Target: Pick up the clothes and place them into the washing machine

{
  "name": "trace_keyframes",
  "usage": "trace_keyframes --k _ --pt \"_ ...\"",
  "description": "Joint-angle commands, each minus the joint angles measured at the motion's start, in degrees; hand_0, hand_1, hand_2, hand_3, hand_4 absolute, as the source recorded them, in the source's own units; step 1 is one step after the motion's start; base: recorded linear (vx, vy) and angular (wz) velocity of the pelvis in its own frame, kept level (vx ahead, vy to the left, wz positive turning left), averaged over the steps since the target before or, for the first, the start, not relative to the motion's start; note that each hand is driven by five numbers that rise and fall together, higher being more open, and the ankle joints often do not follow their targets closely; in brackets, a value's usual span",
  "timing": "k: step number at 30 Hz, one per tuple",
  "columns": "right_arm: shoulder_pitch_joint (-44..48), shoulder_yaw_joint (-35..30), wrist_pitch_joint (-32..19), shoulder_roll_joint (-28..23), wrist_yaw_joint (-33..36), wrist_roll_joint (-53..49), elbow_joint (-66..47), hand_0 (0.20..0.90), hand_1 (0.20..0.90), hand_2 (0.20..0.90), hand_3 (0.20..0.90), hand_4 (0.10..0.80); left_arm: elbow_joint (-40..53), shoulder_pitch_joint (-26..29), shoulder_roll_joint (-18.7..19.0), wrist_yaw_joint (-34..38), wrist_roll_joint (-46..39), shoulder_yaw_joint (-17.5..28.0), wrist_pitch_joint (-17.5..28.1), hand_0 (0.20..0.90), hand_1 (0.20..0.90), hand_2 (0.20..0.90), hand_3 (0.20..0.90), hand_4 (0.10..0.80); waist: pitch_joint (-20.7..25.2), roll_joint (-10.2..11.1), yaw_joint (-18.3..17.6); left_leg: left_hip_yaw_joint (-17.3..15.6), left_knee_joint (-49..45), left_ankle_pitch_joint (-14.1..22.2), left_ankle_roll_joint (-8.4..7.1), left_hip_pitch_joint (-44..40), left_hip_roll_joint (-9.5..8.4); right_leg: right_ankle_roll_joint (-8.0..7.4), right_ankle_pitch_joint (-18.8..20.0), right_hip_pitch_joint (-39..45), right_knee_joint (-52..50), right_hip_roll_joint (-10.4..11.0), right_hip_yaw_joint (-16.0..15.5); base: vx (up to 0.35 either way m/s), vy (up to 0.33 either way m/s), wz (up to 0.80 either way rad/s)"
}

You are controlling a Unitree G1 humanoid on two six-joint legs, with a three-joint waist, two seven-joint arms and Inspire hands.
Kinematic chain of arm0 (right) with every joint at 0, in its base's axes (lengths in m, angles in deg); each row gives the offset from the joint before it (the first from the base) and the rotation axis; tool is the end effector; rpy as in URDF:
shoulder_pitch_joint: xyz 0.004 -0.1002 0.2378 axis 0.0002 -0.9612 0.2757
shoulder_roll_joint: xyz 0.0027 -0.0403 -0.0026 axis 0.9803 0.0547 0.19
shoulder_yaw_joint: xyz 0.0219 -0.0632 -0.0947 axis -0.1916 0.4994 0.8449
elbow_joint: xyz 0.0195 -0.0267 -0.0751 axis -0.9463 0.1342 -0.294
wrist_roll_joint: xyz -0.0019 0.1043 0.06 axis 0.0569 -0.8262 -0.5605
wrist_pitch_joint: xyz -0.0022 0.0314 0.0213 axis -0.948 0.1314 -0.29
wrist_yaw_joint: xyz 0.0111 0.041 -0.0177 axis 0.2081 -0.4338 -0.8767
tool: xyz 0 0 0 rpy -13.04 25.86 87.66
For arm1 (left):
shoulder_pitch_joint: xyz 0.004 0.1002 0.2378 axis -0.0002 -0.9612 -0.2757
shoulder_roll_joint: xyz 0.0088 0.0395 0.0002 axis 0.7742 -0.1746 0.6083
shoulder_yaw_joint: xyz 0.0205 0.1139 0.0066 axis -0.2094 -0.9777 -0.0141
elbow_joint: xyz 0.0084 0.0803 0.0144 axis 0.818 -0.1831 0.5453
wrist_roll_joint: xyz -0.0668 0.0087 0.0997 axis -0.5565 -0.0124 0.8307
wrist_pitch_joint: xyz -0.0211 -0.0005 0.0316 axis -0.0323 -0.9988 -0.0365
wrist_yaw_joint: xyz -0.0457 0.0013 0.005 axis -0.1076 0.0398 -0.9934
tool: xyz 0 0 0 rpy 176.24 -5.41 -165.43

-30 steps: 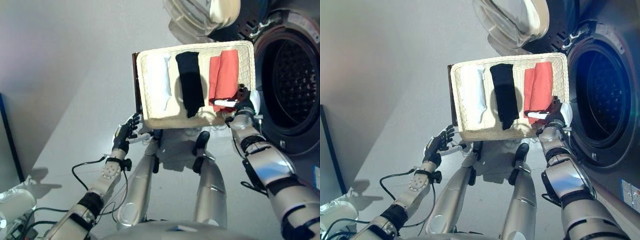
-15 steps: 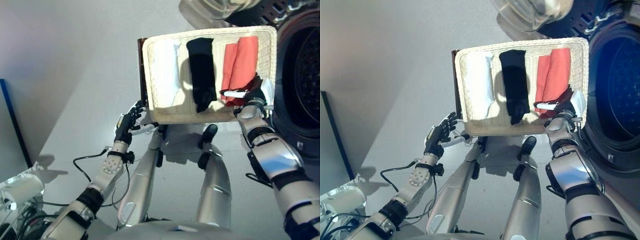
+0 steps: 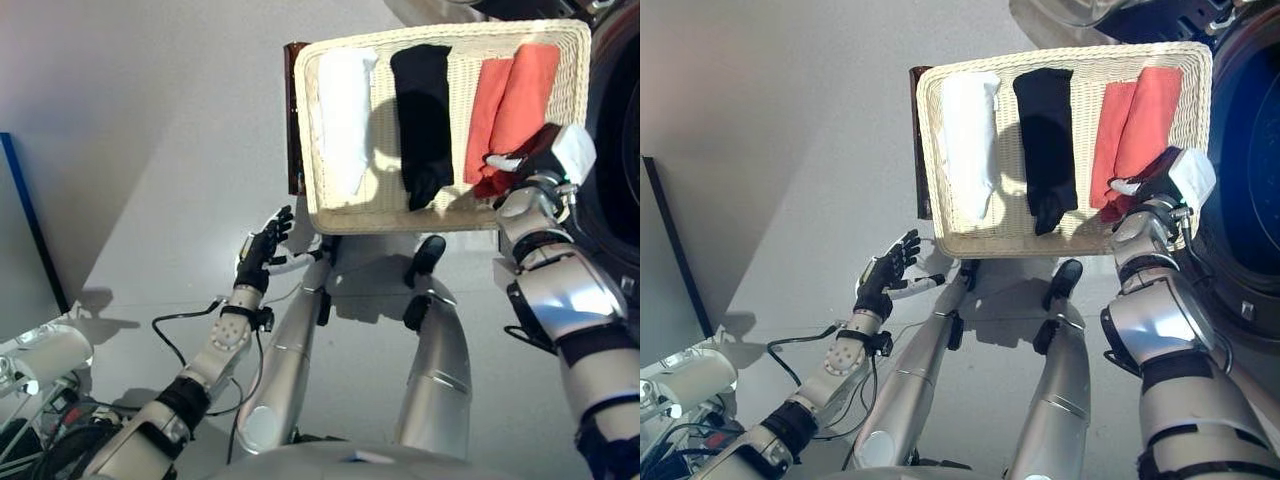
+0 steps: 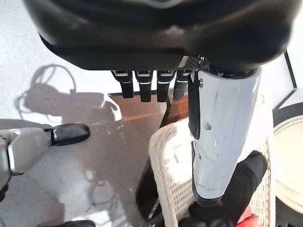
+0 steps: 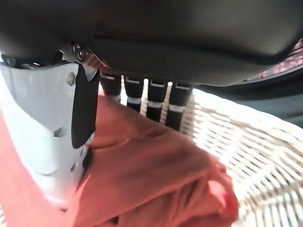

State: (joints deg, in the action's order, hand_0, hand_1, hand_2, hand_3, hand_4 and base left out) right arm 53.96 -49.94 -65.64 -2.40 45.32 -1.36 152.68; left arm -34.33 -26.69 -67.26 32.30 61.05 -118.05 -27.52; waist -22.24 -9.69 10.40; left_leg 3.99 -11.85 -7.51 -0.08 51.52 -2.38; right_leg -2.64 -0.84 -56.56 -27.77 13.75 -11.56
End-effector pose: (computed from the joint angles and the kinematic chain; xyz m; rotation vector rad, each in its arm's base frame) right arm 0.3703 -0.2905 0.1334 -0.8734 0.1056 -0.7474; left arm 0.2358 0.1356 -0.0205 0.0856 0.0230 -0.1390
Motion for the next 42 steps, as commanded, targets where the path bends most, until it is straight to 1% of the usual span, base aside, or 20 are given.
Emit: trace_keyframes --k 1,8,13,14,15,19,20,21,22,25,26,27,29,30,31,34,35,38,39,42 --pt "1.7 4.3 -0.2 -0.5 -1.1 1.3 -2.7 0.2 0.2 0.2 0.2 0.3 2.3 -1.1 1.9 1.5 1.2 1.3 2.3 0.9 0.9 0.9 0.9 0.8 -1.1 -1.4 0.5 -0.2 -6.9 9.0 -3.23 1.8 -0.67 -2.18 0.1 5.6 7.2 -1.2 2.8 0.0 0.0 0.0" --pt "-0.7 3.4 -0.2 1.5 -1.2 0.9 -3.2 0.2 0.2 0.2 0.2 0.3 -4.7 -1.7 0.6 1.1 0.7 1.2 1.7 0.9 0.9 0.9 0.9 0.8 0.0 -1.1 -0.2 -0.6 -4.7 8.4 -3.27 -1.7 -0.34 -2.34 1.0 8.6 9.6 -1.7 3.3 0.003 -0.002 -0.04" --pt "-2.8 0.3 -1.2 1.8 -0.9 -2.0 -3.5 0.2 0.2 0.2 0.2 0.3 -12.2 -2.0 -1.1 0.8 0.2 1.1 1.1 0.9 0.9 0.9 0.9 0.8 1.2 -1.1 -0.5 -0.7 -1.1 7.2 -3.48 -6.3 -0.16 -2.76 2.1 12.8 12.7 -2.1 3.3 -0.004 -0.008 -0.11" --pt "-3.3 -0.7 -1.7 1.7 -0.9 -3.2 -3.9 0.2 0.2 0.2 0.2 0.3 -13.3 -2.2 -1.3 0.7 0.1 1.2 1.0 0.9 0.9 0.9 0.9 0.8 1.1 -1.2 -0.7 -1.0 -0.5 5.1 -3.26 -6.3 -0.22 -2.43 4.1 12.9 13.7 -1.8 2.9 -0.077 -0.015 -0.1" --pt "-5.0 -4.0 -3.5 1.6 -1.8 -8.0 -5.3 0.2 0.2 0.2 0.2 0.3 -17.0 -2.6 -2.0 0.3 -0.4 1.7 0.5 0.9 0.9 0.9 0.9 0.8 1.6 -1.2 -1.0 -1.1 0.2 4.9 -3.32 -7.8 -0.21 -2.48 4.2 14.6 14.5 -1.9 3.0 -0.081 -0.008 -0.09" --pt "-6.8 -6.5 -5.0 1.5 -2.6 -11.9 -6.5 0.2 0.2 0.2 0.2 0.3 -19.7 -2.9 -2.5 0.1 -0.6 2.2 0.3 0.9 0.9 0.9 0.9 0.8 2.1 -1.2 -1.2 -1.2 0.8 4.9 -3.29 -9.2 -0.17 -2.55 4.3 15.9 15.2 -1.9 3.0 0.024 -0.014 -0.04" --pt "-8.6 -10.6 -7.0 1.4 -3.8 -18.2 -7.9 0.2 0.2 0.2 0.2 0.3 -22.7 -3.4 -3.0 -0.4 -0.6 3.2 -0.1 0.9 0.9 0.9 0.9 0.8 2.7 -1.1 -1.6 -1.2 1.2 4.9 -3.26 -10.4 -0.1 -2.6 4.5 17.1 15.9 -2.0 3.1 0.031 -0.024 -0.04" --pt "-9.3 -12.0 -7.9 1.6 -4.3 -20.9 -8.4 0.2 0.2 0.2 0.2 0.3 -23.8 -3.6 -3.2 -0.5 -0.7 3.4 -0.1 0.9 0.9 0.9 0.9 0.8 2.9 -1.1 -1.7 -1.2 1.5 4.9 -3.25 -11.0 -0.09 -2.63 4.5 17.7 16.2 -2.0 3.2 0.048 -0.028 -0.05" --pt "-10.8 -15.4 -9.5 1.8 -5.6 -26.3 -9.2 0.2 0.2 0.2 0.2 0.3 -24.4 -4.3 -3.2 -1.0 -0.4 3.9 -0.2 0.9 0.9 0.9 0.9 0.8 3.5 -1.4 -1.8 -1.5 2.0 4.8 -3.24 -12.0 -0.02 -2.73 4.6 18.8 17.1 -2.1 3.3 0.033 -0.007 -0.05" --pt "-11.7 -18.1 -11.2 2.4 -5.8 -30.3 -10.4 0.2 0.2 0.2 0.2 0.3 -24.2 -5.3 -3.0 -1.4 -0.5 4.0 0.0 0.9 0.9 0.9 0.9 0.8 3.9 -1.5 -1.9 -1.8 2.4 4.8 -3.2 -12.8 -0.01 -2.82 4.8 19.6 17.7 -2.1 3.5 0.017 0.004 -0.12" --pt "-12.9 -20.9 -13.1 2.9 -5.1 -33.3 -10.9 0.2 0.2 0.2 0.2 0.3 -24.3 -5.8 -2.9 -1.6 -0.3 3.8 0.3 0.9 0.9 0.9 0.9 0.8 4.3 -1.7 -2.2 -2.0 2.5 4.9 -3.12 -13.3 0.02 -2.87 4.7 20.2 18.1 -2.2 3.7 0.019 0.015 -0.1" --pt "-13.1 -21.6 -14.7 3.3 -2.9 -33.3 -12.2 0.2 0.2 0.2 0.2 0.3 -24.2 -5.9 -2.9 -1.3 -0.2 3.7 0.6 0.9 0.9 0.9 0.9 0.8 4.5 -1.7 -2.4 -2.1 2.6 5.0 -3.09 -13.5 0.08 -2.9 4.7 20.4 18.2 -2.2 3.9 0.021 0.023 -0.09" --pt "-14.6 -22.8 -16.7 4.5 -0.9 -32.5 -14.3 0.2 0.2 0.2 0.2 0.3 -24.4 -5.7 -3.1 -0.9 0.3 3.2 1.1 0.9 0.9 0.9 0.9 0.8 4.8 -1.8 -2.8 -2.3 2.6 5.1 -3.0 -13.8 0.07 -2.89 4.7 20.5 18.2 -2.3 4.1 0.01 0.013 -0.12" --pt "-14.7 -22.9 -16.7 4.6 -0.8 -32.4 -14.5 0.2 0.2 0.2 0.2 0.3 -24.5 -5.7 -3.1 -0.9 0.3 3.1 1.1 0.9 0.9 0.9 0.9 0.8 4.8 -1.7 -2.8 -2.4 2.6 5.1 -3.0 -13.8 0.07 -2.89 4.7 20.5 18.2 -2.3 4.1 0.011 0.005 -0.09" --pt "-15.5 -22.5 -17.5 4.7 3.3 -28.6 -15.9 0.2 0.2 0.2 0.2 0.3 -24.7 -5.5 -3.2 -0.1 0.6 2.8 1.7 0.9 0.9 0.9 0.9 0.8 5.0 -1.8 -3.1 -2.3 2.6 5.1 -2.95 -14.0 0.13 -2.95 4.7 20.5 18.2 -2.4 4.3 0.0 0.0 0.0" --pt "-15.4 -21.0 -16.9 4.0 9.7 -19.9 -17.5 0.2 0.2 0.2 0.2 0.3 -23.9 -5.1 -3.3 1.4 1.8 1.6 3.2 0.9 0.9 0.9 0.9 0.8 5.3 -2.0 -3.5 -2.5 2.8 5.1 -2.97 -14.2 0.22 -3.02 4.8 20.8 18.6 -2.5 4.6 0.0 0.003 -0.02" --pt "-15.2 -21.2 -16.9 4.0 10.5 -19.2 -17.7 0.2 0.2 0.2 0.2 0.3 -23.5 -5.0 -3.3 1.8 2.0 1.3 3.4 0.9 0.9 0.9 0.9 0.8 5.4 -2.0 -3.6 -2.6 2.8 5.1 -2.96 -14.2 0.22 -3.03 4.8 20.8 18.6 -2.5 4.7 0.006 0.003 -0.08" --pt "-13.3 -22.2 -16.7 2.8 12.7 -20.3 -15.3 0.2 0.2 0.2 0.2 0.3 -22.8 -4.6 -3.2 2.4 1.9 0.4 3.6 0.9 0.9 0.9 0.9 0.8 5.9 -2.0 -3.6 -2.5 3.0 5.1 -2.98 -14.3 0.23 -3.0 4.9 20.9 18.9 -2.6 4.8 0.004 -0.005 -0.03" --pt "-12.6 -22.6 -16.8 2.5 12.3 -21.8 -14.4 0.2 0.2 0.2 0.2 0.3 -22.5 -4.7 -3.2 2.3 1.6 0.3 3.5 0.9 0.9 0.9 0.9 0.8 6.1 -2.1 -3.6 -2.6 3.0 5.1 -2.99 -14.3 0.19 -3.02 5.0 20.9 19.0 -2.6 4.9 0.0 0.0 0.0" --pt "-11.2 -24.3 -17.8 1.3 14.7 -23.7 -14.7 0.2 0.2 0.2 0.2 0.3 -22.7 -4.8 -3.0 2.4 1.0 0.5 3.3 0.9 0.9 0.9 0.9 0.8 6.4 -2.2 -3.8 -2.9 3.6 5.0 -3.05 -14.4 0.31 -2.98 5.0 20.9 19.4 -2.9 5.5 0.001 0.0 -0.06"
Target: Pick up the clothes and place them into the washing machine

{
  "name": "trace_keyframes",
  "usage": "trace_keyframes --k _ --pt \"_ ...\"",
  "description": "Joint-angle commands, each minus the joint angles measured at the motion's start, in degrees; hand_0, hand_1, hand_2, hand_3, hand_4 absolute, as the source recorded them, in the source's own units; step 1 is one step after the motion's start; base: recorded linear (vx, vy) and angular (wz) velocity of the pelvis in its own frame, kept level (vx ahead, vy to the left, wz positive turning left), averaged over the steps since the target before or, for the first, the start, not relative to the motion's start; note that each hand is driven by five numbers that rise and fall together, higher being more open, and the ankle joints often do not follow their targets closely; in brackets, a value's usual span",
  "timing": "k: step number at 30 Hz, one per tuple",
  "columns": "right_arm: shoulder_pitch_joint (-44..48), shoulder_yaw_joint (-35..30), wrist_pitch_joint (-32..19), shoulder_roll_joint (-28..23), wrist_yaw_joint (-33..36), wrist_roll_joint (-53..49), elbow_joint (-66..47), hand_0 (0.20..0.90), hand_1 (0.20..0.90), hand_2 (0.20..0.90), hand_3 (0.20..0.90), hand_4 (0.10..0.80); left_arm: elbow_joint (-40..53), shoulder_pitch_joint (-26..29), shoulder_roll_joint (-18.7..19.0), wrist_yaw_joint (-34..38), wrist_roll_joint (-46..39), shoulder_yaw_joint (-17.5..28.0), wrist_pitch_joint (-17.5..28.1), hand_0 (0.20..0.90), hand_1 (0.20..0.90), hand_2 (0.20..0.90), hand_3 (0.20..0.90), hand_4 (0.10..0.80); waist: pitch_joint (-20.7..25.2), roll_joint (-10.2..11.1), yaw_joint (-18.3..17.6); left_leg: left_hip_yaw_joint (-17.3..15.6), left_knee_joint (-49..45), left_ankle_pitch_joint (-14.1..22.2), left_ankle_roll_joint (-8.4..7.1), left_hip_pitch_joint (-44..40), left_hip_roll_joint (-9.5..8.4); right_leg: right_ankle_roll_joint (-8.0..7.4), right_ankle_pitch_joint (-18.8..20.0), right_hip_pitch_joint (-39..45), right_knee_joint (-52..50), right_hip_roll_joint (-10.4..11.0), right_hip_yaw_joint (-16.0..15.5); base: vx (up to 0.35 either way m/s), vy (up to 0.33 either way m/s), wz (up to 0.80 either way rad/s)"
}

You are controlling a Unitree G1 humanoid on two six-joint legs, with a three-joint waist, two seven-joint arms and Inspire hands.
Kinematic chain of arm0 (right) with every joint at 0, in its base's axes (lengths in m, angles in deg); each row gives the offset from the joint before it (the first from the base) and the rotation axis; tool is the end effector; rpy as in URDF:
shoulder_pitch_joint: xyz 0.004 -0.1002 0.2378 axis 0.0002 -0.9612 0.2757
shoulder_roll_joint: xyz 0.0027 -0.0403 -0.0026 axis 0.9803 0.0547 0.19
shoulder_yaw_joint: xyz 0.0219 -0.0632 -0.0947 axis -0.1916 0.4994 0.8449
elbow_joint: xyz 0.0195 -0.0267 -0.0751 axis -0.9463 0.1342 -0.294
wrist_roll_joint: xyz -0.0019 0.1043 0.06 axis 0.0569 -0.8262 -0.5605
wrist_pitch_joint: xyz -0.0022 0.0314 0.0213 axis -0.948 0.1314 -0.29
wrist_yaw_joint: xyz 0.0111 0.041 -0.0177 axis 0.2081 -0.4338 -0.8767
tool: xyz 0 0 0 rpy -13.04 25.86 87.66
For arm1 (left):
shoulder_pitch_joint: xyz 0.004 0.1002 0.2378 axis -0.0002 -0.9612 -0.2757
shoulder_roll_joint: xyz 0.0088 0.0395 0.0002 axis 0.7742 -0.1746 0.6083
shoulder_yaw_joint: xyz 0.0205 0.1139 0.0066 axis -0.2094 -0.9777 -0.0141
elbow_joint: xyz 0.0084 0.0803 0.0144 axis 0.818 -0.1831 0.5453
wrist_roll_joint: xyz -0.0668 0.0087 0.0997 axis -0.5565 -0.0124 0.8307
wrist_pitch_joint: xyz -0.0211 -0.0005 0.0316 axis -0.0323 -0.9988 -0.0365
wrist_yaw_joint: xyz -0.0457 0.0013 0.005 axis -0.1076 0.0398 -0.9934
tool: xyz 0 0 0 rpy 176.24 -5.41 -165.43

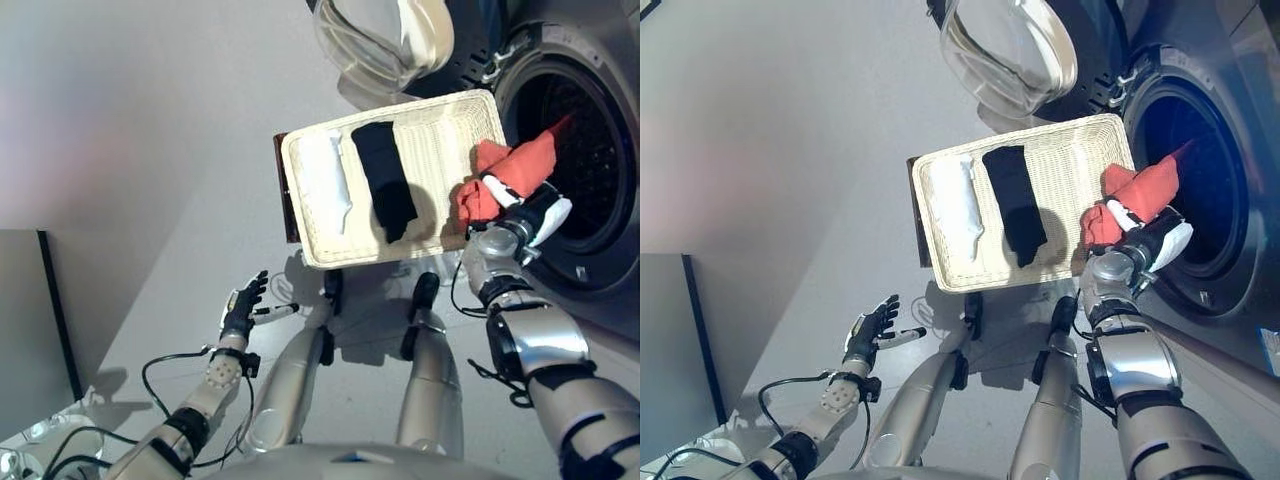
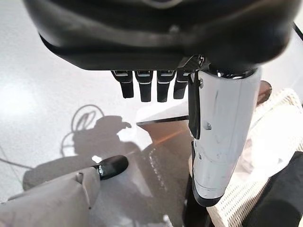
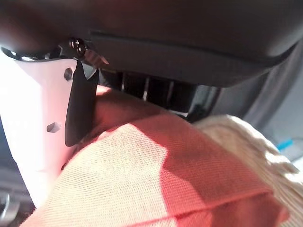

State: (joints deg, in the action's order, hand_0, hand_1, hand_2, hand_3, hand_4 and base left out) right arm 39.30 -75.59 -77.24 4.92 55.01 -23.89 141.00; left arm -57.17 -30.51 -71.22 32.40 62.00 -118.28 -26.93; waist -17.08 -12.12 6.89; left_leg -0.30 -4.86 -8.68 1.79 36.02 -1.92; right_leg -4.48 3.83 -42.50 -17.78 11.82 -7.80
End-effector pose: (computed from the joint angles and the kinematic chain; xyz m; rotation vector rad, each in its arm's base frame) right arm 0.3530 -0.2655 0.0732 -0.0380 0.0774 -1.0342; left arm 0.1866 0.1615 -0.0937 0.2099 0.4019 -0.0189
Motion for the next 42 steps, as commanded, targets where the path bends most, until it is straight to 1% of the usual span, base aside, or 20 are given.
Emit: trace_keyframes --k 1,8,10,11,12,15,18,20,21,22,23,24,25,28,29,34,38,42 --pt "3.9 0.7 -6.6 -6.4 6.0 -1.4 -3.6 0.2 0.2 0.2 0.2 0.3 0.0 -1.0 1.0 2.3 -0.2 0.7 2.8 0.9 0.9 0.9 0.9 0.8 1.2 0.1 -0.3 1.3 -3.3 6.1 -4.96 1.1 -0.08 -1.14 0.3 6.7 9.4 -1.0 1.8 0.001 -0.011 -0.07" --pt "7.5 -3.5 -9.0 -11.1 9.5 -4.9 -8.1 0.2 0.2 0.2 0.2 0.3 0.0 -2.2 1.0 1.4 -1.5 -0.2 2.4 0.9 0.9 0.9 0.9 0.8 1.8 -1.6 -0.3 0.6 -3.6 6.6 -4.85 1.4 0.16 -1.11 -0.2 5.4 8.8 -1.3 3.2 0.012 0.015 -0.14" --pt "9.6 -4.6 -10.2 -13.2 9.6 -6.8 -9.4 0.2 0.2 0.2 0.2 0.3 -0.1 -2.4 1.1 1.0 -1.9 -0.4 2.4 0.9 0.9 0.9 0.9 0.8 2.0 -2.4 -0.3 0.3 -3.7 6.9 -4.8 1.4 0.09 -1.15 -0.3 4.8 8.4 -1.2 3.8 0.012 0.057 -0.16" --pt "11.5 -5.3 -11.2 -15.5 9.3 -8.1 -10.6 0.2 0.2 0.2 0.2 0.3 0.4 -2.6 1.2 0.5 -2.3 -0.4 2.5 0.9 0.9 0.9 0.9 0.8 2.4 -3.2 -0.2 0.0 -3.6 6.9 -4.83 1.6 -0.15 -1.17 -0.3 4.1 8.2 -1.0 4.4 0.006 0.047 -0.1" --pt "11.6 -5.2 -11.2 -15.6 9.2 -8.2 -10.5 0.2 0.2 0.2 0.2 0.3 0.4 -2.6 1.2 0.5 -2.3 -0.4 2.5 0.9 0.9 0.9 0.9 0.8 2.4 -3.2 -0.2 -0.1 -3.6 6.9 -4.83 1.6 -0.15 -1.17 -0.3 4.0 8.1 -1.0 4.4 0.004 0.059 -0.1" --pt "16.0 -5.1 -12.2 -20.1 8.6 -11.2 -11.6 0.2 0.2 0.2 0.2 0.3 2.5 -3.1 1.7 -0.4 -2.9 -0.6 2.7 0.9 0.9 0.9 0.9 0.8 3.1 -4.7 0.5 -0.7 -3.1 6.8 -4.92 2.0 -0.55 -1.28 -0.3 2.4 7.7 -0.3 5.1 0.005 0.054 -0.05" --pt "19.3 -2.4 -11.8 -23.6 9.5 -8.9 -13.9 0.2 0.2 0.2 0.2 0.3 3.6 -3.5 2.2 -0.7 -2.1 -1.1 2.7 0.9 0.9 0.9 0.9 0.8 3.6 -6.2 1.2 -1.0 -2.9 6.7 -4.87 2.6 -1.07 -1.38 -0.3 0.7 7.0 0.0 6.1 0.008 0.05 -0.07" --pt "21.1 -1.1 -11.8 -25.0 9.4 -7.6 -15.6 0.2 0.2 0.2 0.2 0.3 4.5 -3.8 2.2 -0.8 -1.8 -1.2 2.8 0.9 0.9 0.9 0.9 0.8 3.8 -7.0 1.7 -1.3 -2.8 6.6 -4.78 3.2 -1.39 -1.43 -0.3 -0.6 6.5 0.2 6.7 0.003 0.028 -0.17" --pt "21.6 -0.5 -11.8 -25.5 8.6 -7.8 -15.9 0.299 0.299 0.299 0.299 0.371 4.7 -3.9 2.1 -0.9 -1.7 -1.3 2.8 0.9 0.9 0.9 0.9 0.8 3.9 -7.4 1.9 -1.5 -2.8 6.6 -4.82 3.4 -1.42 -1.4 -0.3 -1.1 6.1 0.4 7.0 0.006 0.019 -0.05" --pt "21.9 -0.4 -12.3 -25.6 6.0 -9.8 -15.8 0.507 0.507 0.507 0.507 0.52 4.8 -3.8 1.9 -1.2 -1.7 -1.2 2.6 0.9 0.9 0.9 0.9 0.8 3.9 -7.6 2.0 -1.5 -2.9 6.5 -4.86 3.6 -1.46 -1.41 -0.3 -1.4 5.9 0.5 7.3 0.019 0.012 -0.03" --pt "22.2 0.2 -12.3 -25.9 4.2 -11.3 -15.1 0.9 0.9 0.9 0.9 0.8 4.6 -3.7 1.8 -1.3 -1.5 -1.3 2.4 0.9 0.9 0.9 0.9 0.8 4.0 -7.7 2.1 -1.6 -2.8 6.5 -4.89 3.6 -1.51 -1.41 -0.4 -1.5 5.8 0.5 7.5 0.028 0.007 -0.07" --pt "22.4 0.4 -12.6 -25.3 3.2 -12.8 -14.6 0.9 0.9 0.9 0.9 0.8 3.9 -3.7 1.5 -1.5 -1.5 -1.2 2.3 0.9 0.9 0.9 0.9 0.8 4.1 -7.8 2.1 -1.7 -2.7 6.6 -4.93 3.6 -1.56 -1.39 -0.4 -1.7 5.8 0.6 7.6 0.038 0.002 -0.09" --pt "22.3 0.0 -13.4 -24.5 0.1 -16.2 -14.1 0.9 0.9 0.9 0.9 0.8 3.5 -3.5 1.2 -1.8 -1.8 -1.2 2.1 0.9 0.9 0.9 0.9 0.8 4.1 -7.9 2.0 -1.8 -2.7 6.6 -4.93 3.7 -1.63 -1.35 -0.3 -1.9 5.7 0.5 7.8 0.046 0.005 -0.08" --pt "21.4 -1.4 -15.0 -21.4 -2.7 -20.6 -14.6 0.9 0.9 0.9 0.9 0.8 1.7 -3.1 0.1 -2.3 -2.7 -1.3 1.6 0.9 0.9 0.9 0.9 0.8 4.1 -8.3 1.8 -2.1 -2.5 6.7 -4.87 3.6 -1.82 -1.23 -0.2 -1.9 6.1 0.2 8.1 0.045 0.009 -0.04" --pt "20.8 -2.0 -14.8 -20.9 -4.5 -22.1 -13.8 0.9 0.9 0.9 0.9 0.8 1.5 -2.9 0.0 -2.6 -2.7 -1.4 1.5 0.9 0.9 0.9 0.9 0.8 4.2 -8.4 1.8 -2.2 -2.4 6.7 -4.9 3.6 -1.87 -1.22 -0.1 -1.7 6.4 0.3 8.2 0.04 0.007 0.0" --pt "21.3 -0.5 -13.4 -19.1 -7.6 -23.9 -10.3 0.9 0.9 0.9 0.9 0.8 0.4 -2.5 -0.3 -3.2 -2.4 -1.7 1.0 0.9 0.9 0.9 0.9 0.8 4.3 -8.6 1.9 -2.4 -2.3 6.7 -4.98 3.3 -1.87 -1.15 0.1 -1.3 6.9 0.2 8.3 0.007 0.001 0.0" --pt "21.4 0.3 -12.5 -17.6 -10.2 -25.4 -7.1 0.9 0.9 0.9 0.9 0.8 -0.3 -2.1 -0.7 -3.9 -2.1 -1.9 1.0 0.9 0.9 0.9 0.9 0.8 4.3 -8.1 1.6 -2.7 -2.9 7.0 -4.97 3.5 -1.8 -0.94 0.1 -1.3 6.7 -0.1 8.2 -0.001 -0.002 -0.02" --pt "21.7 1.8 -9.7 -17.1 -11.4 -25.2 -2.9 0.9 0.9 0.9 0.9 0.8 -0.5 -1.8 -0.5 -4.0 -2.0 -2.0 0.6 0.9 0.9 0.9 0.9 0.8 4.3 -7.5 1.3 -2.6 -2.9 7.0 -5.08 3.6 -1.55 -0.78 0.4 -1.2 6.9 -0.4 8.2 0.0 0.0 0.0"
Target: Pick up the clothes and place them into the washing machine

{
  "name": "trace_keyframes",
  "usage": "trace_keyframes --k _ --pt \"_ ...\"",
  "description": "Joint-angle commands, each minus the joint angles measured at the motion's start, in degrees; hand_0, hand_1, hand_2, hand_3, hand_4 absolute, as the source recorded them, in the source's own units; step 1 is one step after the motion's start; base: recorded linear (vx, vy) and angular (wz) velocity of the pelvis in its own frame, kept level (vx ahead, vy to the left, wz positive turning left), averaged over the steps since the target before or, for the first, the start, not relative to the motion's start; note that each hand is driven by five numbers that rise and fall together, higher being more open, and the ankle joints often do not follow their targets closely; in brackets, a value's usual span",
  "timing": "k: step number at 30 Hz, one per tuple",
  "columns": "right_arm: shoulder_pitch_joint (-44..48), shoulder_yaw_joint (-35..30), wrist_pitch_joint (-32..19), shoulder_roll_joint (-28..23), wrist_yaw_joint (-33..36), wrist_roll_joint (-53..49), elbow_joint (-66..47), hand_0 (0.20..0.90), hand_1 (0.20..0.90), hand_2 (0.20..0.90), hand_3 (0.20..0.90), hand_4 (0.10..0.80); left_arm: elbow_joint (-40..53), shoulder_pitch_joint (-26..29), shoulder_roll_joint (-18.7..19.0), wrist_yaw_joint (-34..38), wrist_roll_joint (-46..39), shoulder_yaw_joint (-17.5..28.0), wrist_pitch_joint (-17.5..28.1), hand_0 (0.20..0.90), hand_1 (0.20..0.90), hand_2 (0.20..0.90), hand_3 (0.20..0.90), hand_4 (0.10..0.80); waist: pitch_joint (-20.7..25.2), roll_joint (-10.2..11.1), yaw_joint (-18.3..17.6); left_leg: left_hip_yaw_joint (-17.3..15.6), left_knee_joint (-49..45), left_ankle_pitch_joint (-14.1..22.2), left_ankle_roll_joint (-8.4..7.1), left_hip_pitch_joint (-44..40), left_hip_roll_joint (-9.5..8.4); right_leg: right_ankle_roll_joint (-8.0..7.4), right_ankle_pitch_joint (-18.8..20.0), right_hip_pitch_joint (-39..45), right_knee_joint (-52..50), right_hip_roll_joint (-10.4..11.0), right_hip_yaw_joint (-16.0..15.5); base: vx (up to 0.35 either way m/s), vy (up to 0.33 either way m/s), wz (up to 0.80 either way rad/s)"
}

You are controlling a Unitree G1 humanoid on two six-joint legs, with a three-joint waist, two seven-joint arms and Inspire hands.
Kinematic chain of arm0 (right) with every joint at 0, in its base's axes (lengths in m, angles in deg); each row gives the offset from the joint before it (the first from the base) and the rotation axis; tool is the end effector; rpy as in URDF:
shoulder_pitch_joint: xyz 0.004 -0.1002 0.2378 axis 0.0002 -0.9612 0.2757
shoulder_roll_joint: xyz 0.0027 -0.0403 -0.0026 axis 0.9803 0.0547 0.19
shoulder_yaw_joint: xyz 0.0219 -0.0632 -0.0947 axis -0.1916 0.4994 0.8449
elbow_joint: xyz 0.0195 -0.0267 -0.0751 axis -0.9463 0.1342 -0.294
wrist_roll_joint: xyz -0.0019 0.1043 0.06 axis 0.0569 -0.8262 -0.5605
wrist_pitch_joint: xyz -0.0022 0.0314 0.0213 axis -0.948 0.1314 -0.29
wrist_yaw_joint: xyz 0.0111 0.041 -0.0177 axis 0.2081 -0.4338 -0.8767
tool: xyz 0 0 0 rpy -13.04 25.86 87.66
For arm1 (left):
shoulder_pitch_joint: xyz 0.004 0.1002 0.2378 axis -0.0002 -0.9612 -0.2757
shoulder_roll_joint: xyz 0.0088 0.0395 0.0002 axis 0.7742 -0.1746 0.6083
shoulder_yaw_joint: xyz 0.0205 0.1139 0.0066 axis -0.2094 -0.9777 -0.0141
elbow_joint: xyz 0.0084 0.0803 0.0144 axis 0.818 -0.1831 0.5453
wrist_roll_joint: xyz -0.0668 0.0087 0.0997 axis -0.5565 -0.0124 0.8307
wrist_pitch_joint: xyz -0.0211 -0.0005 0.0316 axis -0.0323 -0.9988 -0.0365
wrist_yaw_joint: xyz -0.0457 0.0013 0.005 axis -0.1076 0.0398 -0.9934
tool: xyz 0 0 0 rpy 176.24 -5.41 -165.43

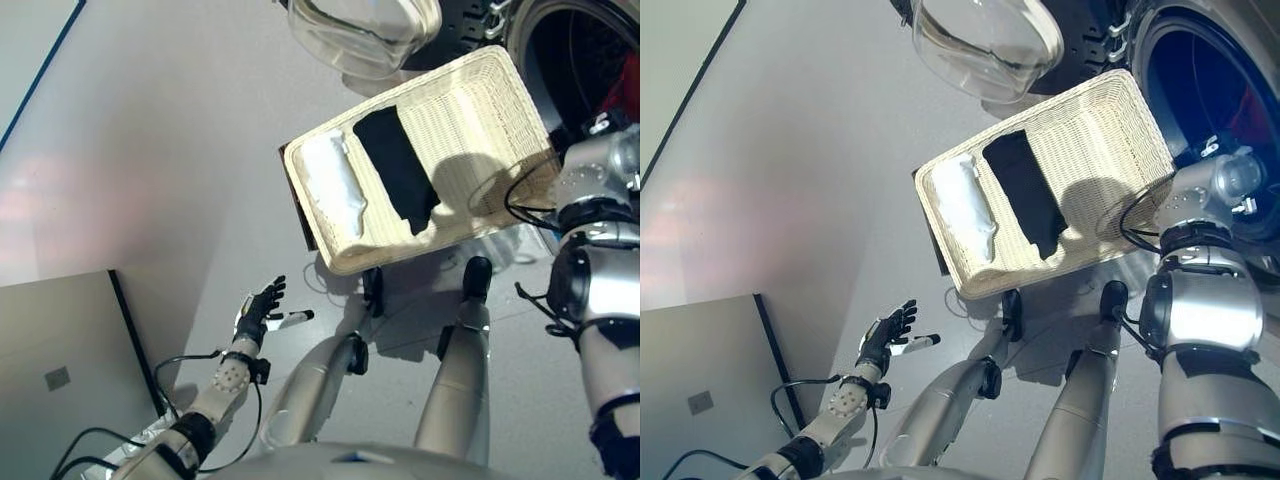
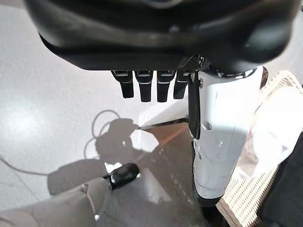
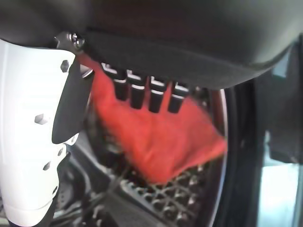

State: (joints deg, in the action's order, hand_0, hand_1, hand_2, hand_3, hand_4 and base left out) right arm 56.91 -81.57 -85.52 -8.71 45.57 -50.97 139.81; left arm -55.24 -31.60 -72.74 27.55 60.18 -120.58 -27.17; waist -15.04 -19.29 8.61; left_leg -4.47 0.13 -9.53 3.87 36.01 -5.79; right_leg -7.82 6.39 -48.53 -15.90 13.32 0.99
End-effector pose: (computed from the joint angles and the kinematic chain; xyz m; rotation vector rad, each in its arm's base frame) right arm 0.3633 -0.3282 0.2273 0.6178 -0.4261 -1.0848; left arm 0.1804 0.1448 -0.0952 0.1395 0.4177 -0.1374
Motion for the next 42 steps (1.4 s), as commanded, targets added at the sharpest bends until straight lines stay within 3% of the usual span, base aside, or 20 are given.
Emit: trace_keyframes --k 1,9,15,21,22,26,29,31,37,38,42 --pt "4.4 8.3 -0.2 -3.8 -3.1 1.4 0.5 0.9 0.9 0.9 0.9 0.8 -2.7 -0.4 1.1 0.6 0.1 0.5 0.4 0.9 0.9 0.9 0.9 0.8 2.2 -0.1 -0.4 1.5 -7.9 7.8 -7.19 3.7 2.43 2.6 -2.1 4.9 5.2 -2.0 -0.6 0.0 0.0 0.0" --pt "3.4 10.6 2.1 -0.9 -5.6 2.3 1.9 0.9 0.9 0.9 0.9 0.8 -3.1 -0.5 1.2 0.5 -0.3 1.7 0.4 0.9 0.9 0.9 0.9 0.8 1.4 1.1 -0.8 1.6 -8.2 7.6 -7.29 3.8 3.13 2.84 -2.0 5.6 5.4 -2.7 -0.9 -0.007 -0.006 0.0" --pt "-0.4 14.1 5.3 2.7 -8.4 6.7 3.3 0.9 0.9 0.9 0.9 0.8 -3.1 -0.2 1.9 0.0 0.1 3.4 0.3 0.9 0.9 0.9 0.9 0.8 0.4 3.3 -1.3 2.4 -9.3 7.5 -7.33 3.9 3.92 3.17 -1.7 6.5 5.5 -3.4 -2.0 -0.04 -0.062 0.0" --pt "-4.0 19.1 7.1 6.0 -8.3 17.2 1.9 0.9 0.9 0.9 0.9 0.8 -2.9 -0.1 2.5 -0.4 -0.7 5.6 0.5 0.9 0.9 0.9 0.9 0.8 -0.8 5.9 -1.7 3.4 -10.1 7.0 -7.35 4.0 4.39 3.46 -1.3 7.7 5.6 -3.9 -3.3 -0.05 -0.067 0.04" --pt "-5.9 22.4 8.1 7.7 -7.5 23.8 0.9 0.9 0.9 0.9 0.9 0.8 -2.9 -0.5 2.7 -0.3 -0.9 6.6 0.7 0.9 0.9 0.9 0.9 0.8 -1.4 7.1 -2.0 3.9 -10.2 6.6 -7.42 4.0 4.58 3.52 -1.0 8.4 5.9 -4.0 -4.0 -0.052 -0.087 0.04" --pt "-8.9 26.4 9.1 10.2 -7.3 31.7 -0.2 0.9 0.9 0.9 0.9 0.8 -4.0 -0.9 3.0 0.2 -0.5 8.3 1.4 0.9 0.9 0.9 0.9 0.8 -2.4 9.5 -2.1 5.0 -10.4 6.0 -7.51 3.9 4.69 3.63 -0.6 9.5 6.5 -4.3 -5.3 -0.058 -0.069 0.18" --pt "-9.4 28.7 10.1 10.8 -6.6 36.4 0.5 0.9 0.9 0.9 0.9 0.8 -3.9 -1.0 3.3 0.1 -0.1 8.7 1.6 0.9 0.9 0.9 0.9 0.8 -2.8 10.4 -1.9 5.5 -10.6 5.8 -7.54 4.1 4.67 3.65 -0.5 9.8 6.5 -4.2 -6.0 -0.043 -0.046 0.09" --pt "-10.1 32.3 11.2 12.1 -6.7 42.1 0.6 0.9 0.9 0.9 0.9 0.8 -1.6 -2.6 4.4 -0.1 0.2 9.7 2.2 0.9 0.9 0.9 0.9 0.8 -3.4 11.3 -1.2 6.3 -11.3 5.5 -7.55 4.5 4.54 3.65 -0.5 10.0 6.1 -4.0 -7.0 -0.06 -0.035 0.16" --pt "-9.2 34.1 12.9 14.4 -5.0 46.9 3.1 0.9 0.9 0.9 0.9 0.8 2.6 -3.6 6.4 0.3 0.4 12.0 3.3 0.9 0.9 0.9 0.9 0.8 -4.3 13.0 0.5 7.9 -13.4 5.6 -7.52 6.4 4.22 3.86 -1.6 9.0 3.5 -3.7 -8.7 -0.021 -0.029 0.15" --pt "-8.9 34.2 13.2 14.9 -4.5 47.2 3.9 0.9 0.9 0.9 0.9 0.8 3.1 -3.5 6.5 0.4 0.4 12.0 3.3 0.9 0.9 0.9 0.9 0.8 -4.2 13.1 1.0 8.4 -14.2 7.7 -7.72 6.1 4.33 3.57 -3.7 9.2 2.4 -3.8 -8.7 0.067 -0.04 0.17" --pt "-7.0 33.8 14.4 15.9 -3.0 47.4 5.8 0.9 0.9 0.9 0.9 0.8 10.2 -3.7 8.4 1.3 0.7 13.7 3.8 0.9 0.9 0.9 0.9 0.8 -5.0 13.4 2.5 9.5 -17.4 8.3 -7.71 8.8 4.03 3.86 -5.5 7.2 -1.3 -3.5 -10.0 -0.009 -0.03 0.25"
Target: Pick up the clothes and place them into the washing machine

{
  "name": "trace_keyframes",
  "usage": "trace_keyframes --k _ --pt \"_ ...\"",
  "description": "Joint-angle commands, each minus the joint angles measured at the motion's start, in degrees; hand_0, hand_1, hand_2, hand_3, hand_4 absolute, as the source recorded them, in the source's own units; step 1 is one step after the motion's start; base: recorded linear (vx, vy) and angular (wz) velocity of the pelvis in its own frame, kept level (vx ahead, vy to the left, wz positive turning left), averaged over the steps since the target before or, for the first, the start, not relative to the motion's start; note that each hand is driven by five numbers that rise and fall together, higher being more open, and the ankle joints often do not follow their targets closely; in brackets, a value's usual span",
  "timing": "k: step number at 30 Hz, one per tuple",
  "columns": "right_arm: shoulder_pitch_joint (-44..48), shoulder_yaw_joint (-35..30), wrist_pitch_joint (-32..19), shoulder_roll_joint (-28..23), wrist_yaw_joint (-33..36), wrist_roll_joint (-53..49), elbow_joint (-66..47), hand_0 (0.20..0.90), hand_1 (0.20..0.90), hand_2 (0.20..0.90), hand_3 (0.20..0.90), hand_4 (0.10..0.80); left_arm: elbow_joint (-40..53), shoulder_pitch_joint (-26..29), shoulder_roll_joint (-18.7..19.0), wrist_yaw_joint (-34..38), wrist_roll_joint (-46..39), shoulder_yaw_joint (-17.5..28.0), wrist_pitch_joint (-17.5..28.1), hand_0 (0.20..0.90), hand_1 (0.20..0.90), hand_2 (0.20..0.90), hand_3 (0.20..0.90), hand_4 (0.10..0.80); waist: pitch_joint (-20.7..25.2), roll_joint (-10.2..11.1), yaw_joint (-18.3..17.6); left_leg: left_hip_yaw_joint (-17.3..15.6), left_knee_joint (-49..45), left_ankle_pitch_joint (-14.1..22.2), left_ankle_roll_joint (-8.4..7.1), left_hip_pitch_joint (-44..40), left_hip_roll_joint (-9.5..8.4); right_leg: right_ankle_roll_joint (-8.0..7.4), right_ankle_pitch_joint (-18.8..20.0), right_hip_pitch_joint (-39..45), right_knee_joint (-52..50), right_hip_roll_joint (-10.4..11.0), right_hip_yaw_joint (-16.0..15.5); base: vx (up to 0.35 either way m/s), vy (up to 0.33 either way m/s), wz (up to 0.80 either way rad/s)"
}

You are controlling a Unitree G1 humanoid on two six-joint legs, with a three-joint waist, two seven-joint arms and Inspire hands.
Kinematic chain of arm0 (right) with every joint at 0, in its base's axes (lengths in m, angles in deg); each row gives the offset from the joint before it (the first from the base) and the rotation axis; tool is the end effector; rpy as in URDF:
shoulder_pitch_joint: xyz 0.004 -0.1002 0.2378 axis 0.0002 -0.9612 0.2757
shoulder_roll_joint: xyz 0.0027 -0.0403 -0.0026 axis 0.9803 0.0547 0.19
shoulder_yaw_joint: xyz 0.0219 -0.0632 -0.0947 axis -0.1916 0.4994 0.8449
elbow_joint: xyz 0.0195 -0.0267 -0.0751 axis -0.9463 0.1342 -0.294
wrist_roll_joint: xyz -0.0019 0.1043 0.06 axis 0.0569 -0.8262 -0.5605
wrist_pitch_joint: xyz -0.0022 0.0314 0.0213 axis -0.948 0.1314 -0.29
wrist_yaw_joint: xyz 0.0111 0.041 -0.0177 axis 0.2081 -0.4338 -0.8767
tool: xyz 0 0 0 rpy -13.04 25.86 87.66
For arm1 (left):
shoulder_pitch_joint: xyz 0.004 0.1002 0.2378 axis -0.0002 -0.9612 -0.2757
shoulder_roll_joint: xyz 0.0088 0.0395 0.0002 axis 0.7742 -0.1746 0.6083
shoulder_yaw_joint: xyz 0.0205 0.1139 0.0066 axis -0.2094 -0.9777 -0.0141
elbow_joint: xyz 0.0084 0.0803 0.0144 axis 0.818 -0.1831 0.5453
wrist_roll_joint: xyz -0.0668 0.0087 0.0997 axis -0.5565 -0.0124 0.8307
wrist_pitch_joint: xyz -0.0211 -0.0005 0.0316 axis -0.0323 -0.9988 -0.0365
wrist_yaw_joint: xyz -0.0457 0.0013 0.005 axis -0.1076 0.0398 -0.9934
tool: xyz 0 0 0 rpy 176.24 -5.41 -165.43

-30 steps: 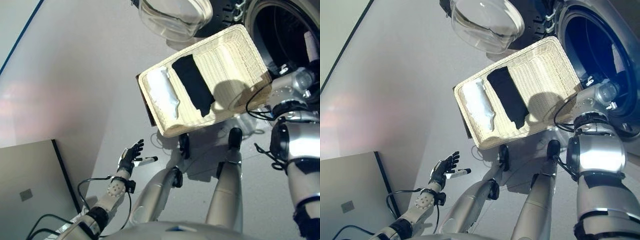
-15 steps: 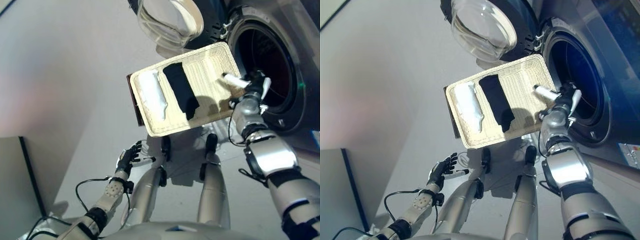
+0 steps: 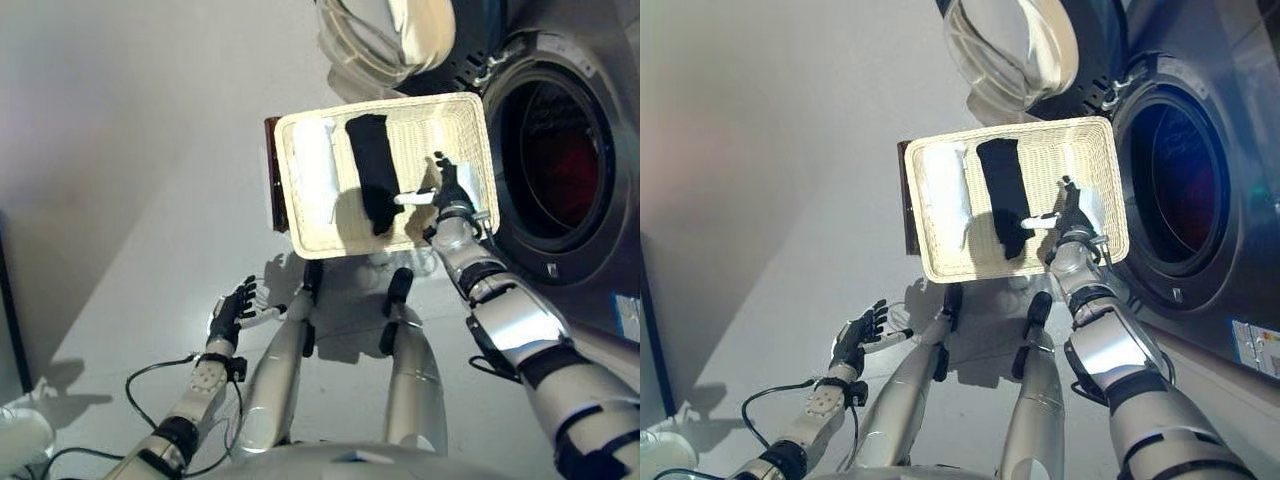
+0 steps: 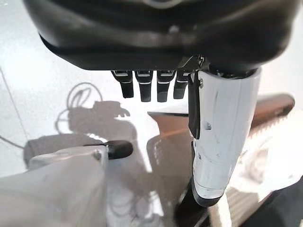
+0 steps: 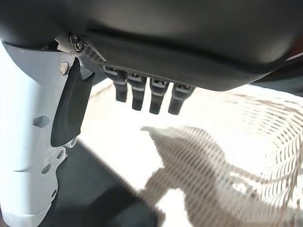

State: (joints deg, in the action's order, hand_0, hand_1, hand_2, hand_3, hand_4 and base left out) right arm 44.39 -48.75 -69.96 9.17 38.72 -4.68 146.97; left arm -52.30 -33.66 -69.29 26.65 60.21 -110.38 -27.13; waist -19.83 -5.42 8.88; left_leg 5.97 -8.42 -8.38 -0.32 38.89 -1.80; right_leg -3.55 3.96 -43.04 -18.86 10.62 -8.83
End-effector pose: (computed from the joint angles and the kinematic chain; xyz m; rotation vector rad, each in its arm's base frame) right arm 0.3637 -0.2173 0.0606 -0.7477 0.1631 -0.3754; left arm 0.1868 0.1852 -0.0848 0.1175 0.3720 0.0226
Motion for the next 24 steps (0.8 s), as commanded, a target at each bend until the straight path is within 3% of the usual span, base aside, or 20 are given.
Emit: trace_keyframes --k 1,13,15,16,17,18,24 --pt "6.0 0.6 -0.8 -2.0 4.6 1.0 -0.4 0.9 0.9 0.9 0.9 0.8 10.3 -1.3 5.6 2.3 1.1 3.9 3.9 0.9 0.9 0.9 0.9 0.8 -0.6 -0.6 2.8 -0.6 -11.4 7.8 -3.44 7.9 -0.32 -0.18 -4.3 0.0 -1.3 -0.4 -0.8 -0.04 -0.038 0.29" --pt "11.5 2.7 2.0 -2.5 5.3 2.3 2.4 0.9 0.9 0.9 0.9 0.8 19.6 -1.3 6.9 2.5 1.3 5.8 4.1 0.9 0.9 0.9 0.9 0.8 -1.5 -1.6 5.3 0.2 -18.4 10.1 -3.09 15.2 -1.07 0.46 -8.4 -6.8 -10.6 1.0 -2.0 -0.006 0.019 0.21" --pt "15.7 4.7 5.6 -3.7 5.6 5.9 6.2 0.9 0.9 0.9 0.9 0.8 21.7 -0.4 6.3 2.7 1.5 5.0 3.6 0.9 0.9 0.9 0.9 0.8 -3.0 -3.2 6.6 0.8 -18.5 9.7 -2.9 17.5 -1.9 0.68 -9.5 -8.8 -12.8 1.7 -2.1 0.003 0.027 0.07" --pt "15.8 4.8 5.6 -3.7 5.6 5.9 6.2 0.601 0.601 0.601 0.601 0.586 21.7 -0.4 6.3 2.7 1.5 5.0 3.6 0.9 0.9 0.9 0.9 0.8 -3.0 -3.2 6.5 0.8 -18.6 9.7 -2.9 17.5 -1.92 0.68 -9.6 -8.9 -12.8 1.7 -2.1 0.008 0.017 0.17" --pt "16.6 4.9 6.5 -4.0 5.1 6.5 7.0 0.378 0.378 0.378 0.378 0.427 22.2 -0.1 6.2 2.8 1.7 4.7 3.3 0.9 0.9 0.9 0.9 0.8 -3.4 -3.6 6.8 1.0 -19.0 9.7 -2.87 18.1 -2.25 0.76 -9.8 -9.6 -13.6 1.9 -2.0 0.02 0.032 0.21" --pt "17.3 5.0 7.5 -4.6 5.4 7.7 7.7 0.2 0.2 0.2 0.2 0.3 22.4 0.3 5.9 3.4 2.1 4.4 3.0 0.9 0.9 0.9 0.9 0.8 -3.9 -4.1 7.0 1.2 -19.2 9.7 -2.71 18.8 -2.6 0.94 -10.3 -10.4 -14.6 2.2 -1.8 0.02 0.032 0.2" --pt "17.2 4.4 8.2 -4.8 5.8 9.3 7.4 0.2 0.2 0.2 0.2 0.3 20.5 1.4 4.5 5.4 2.9 3.7 2.6 0.9 0.9 0.9 0.9 0.8 -4.8 -5.1 7.1 1.2 -19.5 9.5 -2.21 20.2 -3.49 1.11 -11.0 -12.2 -16.4 2.7 -0.9 0.031 0.031 0.09"
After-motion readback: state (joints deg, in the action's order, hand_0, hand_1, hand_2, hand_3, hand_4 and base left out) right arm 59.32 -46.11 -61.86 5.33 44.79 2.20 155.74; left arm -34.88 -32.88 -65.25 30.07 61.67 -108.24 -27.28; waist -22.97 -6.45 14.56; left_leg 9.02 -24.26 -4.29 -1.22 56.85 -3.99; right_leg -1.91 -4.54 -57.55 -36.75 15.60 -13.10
